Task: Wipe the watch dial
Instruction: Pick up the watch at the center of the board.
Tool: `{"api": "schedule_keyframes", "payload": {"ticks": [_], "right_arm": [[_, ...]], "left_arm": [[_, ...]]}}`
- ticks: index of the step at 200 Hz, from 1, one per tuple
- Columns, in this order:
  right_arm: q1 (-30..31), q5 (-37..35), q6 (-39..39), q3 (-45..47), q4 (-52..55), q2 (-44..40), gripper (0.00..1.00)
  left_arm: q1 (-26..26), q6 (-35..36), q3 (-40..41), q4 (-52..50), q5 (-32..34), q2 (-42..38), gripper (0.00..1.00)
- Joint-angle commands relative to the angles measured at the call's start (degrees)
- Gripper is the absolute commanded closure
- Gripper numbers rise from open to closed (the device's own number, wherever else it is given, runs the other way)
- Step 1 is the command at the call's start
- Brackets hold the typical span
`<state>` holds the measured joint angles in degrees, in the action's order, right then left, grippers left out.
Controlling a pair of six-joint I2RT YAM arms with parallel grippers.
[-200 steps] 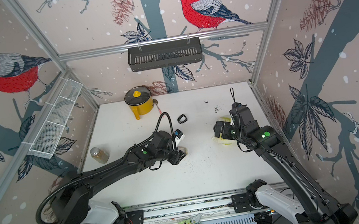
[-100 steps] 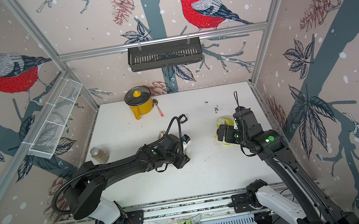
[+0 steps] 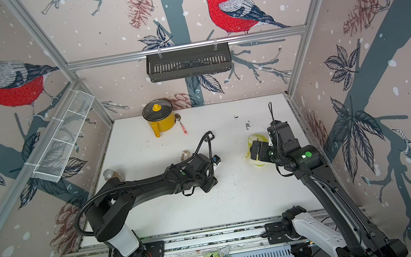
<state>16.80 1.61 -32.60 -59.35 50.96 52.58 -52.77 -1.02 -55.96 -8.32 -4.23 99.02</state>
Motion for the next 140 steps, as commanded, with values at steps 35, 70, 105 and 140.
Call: {"api": "schedule_keyframes", "payload": {"ticks": [35,70,105,140], "right_arm": [[-0.6,0.55,1.05,-0.33,0.3,0.07,0.0],[-0.87,0.59,0.63,-0.16,0.3,0.07,0.01],[-0.89,0.6,0.08,0.03,0.85,-0.28,0.0],[-0.98,0.24,0.16,-0.46,1.31,-0.45,0.01]], "left_arm": [[0.04,2.37,-0.55,1.31,2.49,1.41,0.55],[0.13,2.95,-0.39,1.42,1.58,2.0,0.63],[0.53,3.47,-0.19,1.91,1.3,2.44,0.71],[0.84,4.33,-0.28,1.9,1.15,3.3,0.71]]}}
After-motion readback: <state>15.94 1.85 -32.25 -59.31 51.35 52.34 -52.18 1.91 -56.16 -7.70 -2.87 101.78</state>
